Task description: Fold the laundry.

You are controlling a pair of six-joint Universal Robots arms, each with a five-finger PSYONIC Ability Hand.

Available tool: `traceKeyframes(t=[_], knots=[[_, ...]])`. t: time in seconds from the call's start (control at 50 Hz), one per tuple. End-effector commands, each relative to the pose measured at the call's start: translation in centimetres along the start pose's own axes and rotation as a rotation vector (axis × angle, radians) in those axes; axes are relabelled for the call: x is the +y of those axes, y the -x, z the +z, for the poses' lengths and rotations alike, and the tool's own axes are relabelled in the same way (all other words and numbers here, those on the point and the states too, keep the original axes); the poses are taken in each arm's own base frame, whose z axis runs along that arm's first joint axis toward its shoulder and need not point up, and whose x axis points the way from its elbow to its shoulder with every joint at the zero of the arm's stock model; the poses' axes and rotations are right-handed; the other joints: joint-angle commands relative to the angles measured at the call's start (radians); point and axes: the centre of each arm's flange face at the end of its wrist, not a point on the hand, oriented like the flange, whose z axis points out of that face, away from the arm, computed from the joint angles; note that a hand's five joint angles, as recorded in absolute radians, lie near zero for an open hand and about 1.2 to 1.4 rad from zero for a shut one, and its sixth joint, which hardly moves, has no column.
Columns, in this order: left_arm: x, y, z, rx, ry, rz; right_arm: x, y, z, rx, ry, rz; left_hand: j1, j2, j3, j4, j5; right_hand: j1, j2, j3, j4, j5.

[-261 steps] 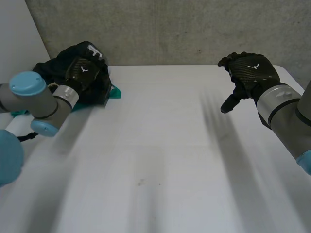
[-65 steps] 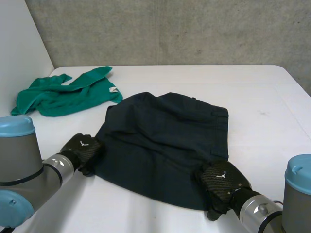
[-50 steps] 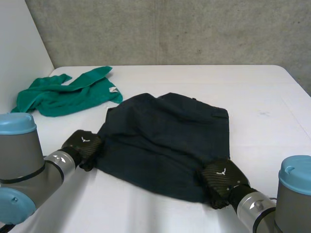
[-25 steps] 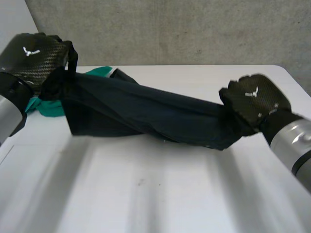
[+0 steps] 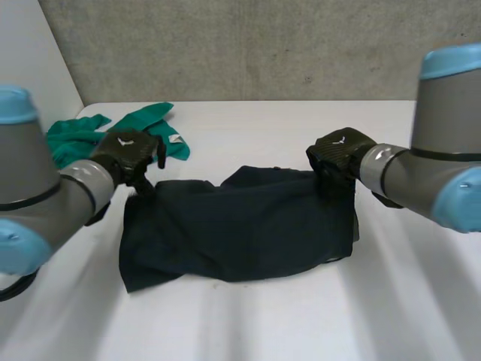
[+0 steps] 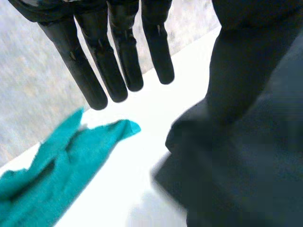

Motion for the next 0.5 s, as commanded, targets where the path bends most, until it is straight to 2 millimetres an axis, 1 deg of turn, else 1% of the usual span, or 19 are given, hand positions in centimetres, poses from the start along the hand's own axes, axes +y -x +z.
traceKeyframes(t=[0.02, 0.04, 0.06, 0.1, 0.12, 0.16, 0.18, 0.2, 0.22, 0.24, 0.28, 0.34, 0.38, 0.4, 0.44, 0.5], knots=[[1.4, -0.3, 2.3, -0.054, 0.042, 0.010, 0.4, -1.3, 2.6, 0.144, -0.061, 0.009, -0.258, -0.284, -0.289, -0.283, -0.284, -0.721, -0.913, -0.913, -0.919, -0.907], [1.6, -0.3, 2.3, -0.056, 0.046, 0.010, 0.2, -1.6, 2.3, 0.163, -0.064, 0.021, -0.293, -0.319, -0.324, -0.318, -0.319, -0.771, -0.963, -0.962, -0.969, -0.956], [1.5, -0.5, 2.0, -0.053, 0.046, 0.013, 0.2, -1.9, 2.1, 0.176, -0.063, 0.032, -0.340, -0.366, -0.371, -0.365, -0.366, -0.771, -0.963, -0.962, -0.969, -0.956], [1.8, -0.8, 1.8, -0.046, 0.056, 0.013, -0.3, -2.1, 1.2, 0.186, -0.073, 0.051, -0.349, -0.375, -0.380, -0.374, -0.375, -0.771, -0.963, -0.962, -0.969, -0.956], [2.0, -0.9, 1.6, -0.042, 0.062, 0.013, -0.9, -2.0, 0.1, 0.183, -0.082, 0.066, -0.346, -0.372, -0.377, -0.371, -0.372, -0.771, -0.963, -0.962, -0.969, -0.956], [2.0, -0.9, 0.6, -0.043, 0.068, 0.012, -1.2, -1.9, -1.2, 0.182, -0.087, 0.070, -0.334, -0.361, -0.366, -0.359, -0.361, -0.771, -0.963, -0.962, -0.969, -0.956], [2.0, -0.9, 0.2, -0.043, 0.068, 0.011, -1.5, -1.7, -2.4, 0.176, -0.090, 0.068, -0.331, -0.358, -0.363, -0.356, -0.358, -0.771, -0.963, -0.962, -0.969, -0.956], [1.9, -0.8, -0.6, -0.045, 0.071, 0.014, -1.5, -1.4, -3.1, 0.168, -0.087, 0.067, -0.326, -0.352, -0.357, -0.351, -0.352, -0.771, -0.963, -0.962, -0.969, -0.956], [2.1, -0.9, -1.0, -0.042, 0.077, 0.015, -1.4, -1.4, -3.6, 0.166, -0.085, 0.070, -0.317, -0.343, -0.348, -0.342, -0.343, -0.771, -0.963, -0.962, -0.969, -0.956], [2.2, -1.0, -1.3, -0.041, 0.080, 0.016, -1.0, -0.9, -4.4, 0.148, -0.072, 0.073, -0.302, -0.328, -0.333, -0.327, -0.329, -0.755, -0.947, -0.946, -0.953, -0.940], [2.6, -1.2, -2.2, -0.036, 0.094, 0.026, -0.4, -0.1, -4.9, 0.117, -0.055, 0.075, -0.247, -0.273, -0.278, -0.272, -0.273, -0.699, -0.891, -0.891, -0.897, -0.885], [3.1, -1.5, -3.0, -0.034, 0.100, 0.038, 1.1, 1.5, -5.8, 0.038, -0.020, 0.089, -0.179, -0.205, -0.210, -0.204, -0.205, -0.655, -0.847, -0.846, -0.853, -0.840], [3.8, -1.8, -3.7, -0.030, 0.109, 0.059, 1.7, 2.1, -6.1, 0.002, -0.011, 0.094, -0.141, -0.167, -0.172, -0.166, -0.167, -0.649, -0.841, -0.840, -0.847, -0.834], [4.0, -1.9, -3.9, -0.029, 0.112, 0.067, 2.5, 2.9, -6.3, -0.029, 0.008, 0.099, -0.120, -0.146, -0.152, -0.145, -0.147, -0.649, -0.841, -0.840, -0.847, -0.834], [4.4, -2.1, -4.3, -0.023, 0.114, 0.095, 3.2, 3.4, -6.3, -0.049, 0.026, 0.105, -0.094, -0.120, -0.125, -0.119, -0.120, -0.643, -0.835, -0.835, -0.841, -0.828], [5.0, -2.4, -4.6, -0.020, 0.114, 0.125, 4.4, 4.2, -6.0, -0.061, 0.024, 0.109, -0.091, -0.117, -0.122, -0.116, -0.117, -0.596, -0.788, -0.788, -0.794, -0.782]])
